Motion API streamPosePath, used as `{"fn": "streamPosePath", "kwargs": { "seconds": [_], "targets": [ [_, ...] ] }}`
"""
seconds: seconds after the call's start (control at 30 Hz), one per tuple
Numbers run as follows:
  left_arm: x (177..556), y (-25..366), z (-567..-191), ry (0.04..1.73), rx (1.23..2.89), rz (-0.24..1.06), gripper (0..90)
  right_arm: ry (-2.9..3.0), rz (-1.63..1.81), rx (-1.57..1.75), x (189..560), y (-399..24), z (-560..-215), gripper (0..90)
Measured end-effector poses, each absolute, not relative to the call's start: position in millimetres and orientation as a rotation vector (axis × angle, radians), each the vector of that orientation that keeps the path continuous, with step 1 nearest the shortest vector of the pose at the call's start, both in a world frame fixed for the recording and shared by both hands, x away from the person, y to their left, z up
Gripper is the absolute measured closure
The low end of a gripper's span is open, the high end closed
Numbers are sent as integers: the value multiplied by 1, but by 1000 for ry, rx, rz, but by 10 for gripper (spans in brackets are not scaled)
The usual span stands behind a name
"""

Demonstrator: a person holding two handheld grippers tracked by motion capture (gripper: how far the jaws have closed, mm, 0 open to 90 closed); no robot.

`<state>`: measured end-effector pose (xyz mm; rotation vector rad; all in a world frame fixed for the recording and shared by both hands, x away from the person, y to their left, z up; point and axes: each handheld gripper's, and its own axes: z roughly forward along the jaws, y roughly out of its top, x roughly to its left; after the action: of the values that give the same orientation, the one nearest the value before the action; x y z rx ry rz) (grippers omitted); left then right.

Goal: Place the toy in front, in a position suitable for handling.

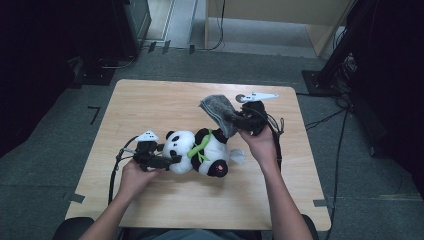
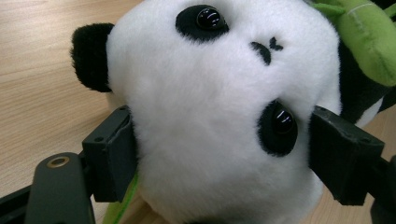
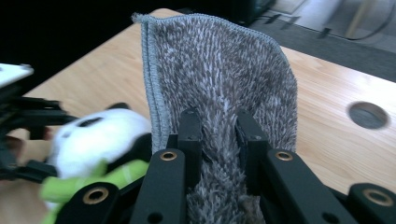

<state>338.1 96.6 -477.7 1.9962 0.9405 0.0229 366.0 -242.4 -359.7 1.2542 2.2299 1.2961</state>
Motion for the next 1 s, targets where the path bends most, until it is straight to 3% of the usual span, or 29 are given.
{"fn": "streamPosePath", "kwargs": {
  "seconds": [0.37, 0.67, 1.0],
  "targets": [
    [336, 93, -475, 944, 2008, 39, 217, 2372, 1317, 1052, 364, -184, -354, 764],
    [333, 92, -474, 939, 2015, 67, 224, 2599, 1222, 973, 372, -126, -388, 763],
    [332, 92, -476, 940, 2019, 88, 241, 2601, 1182, 904, 375, -116, -411, 706]
  ]
}}
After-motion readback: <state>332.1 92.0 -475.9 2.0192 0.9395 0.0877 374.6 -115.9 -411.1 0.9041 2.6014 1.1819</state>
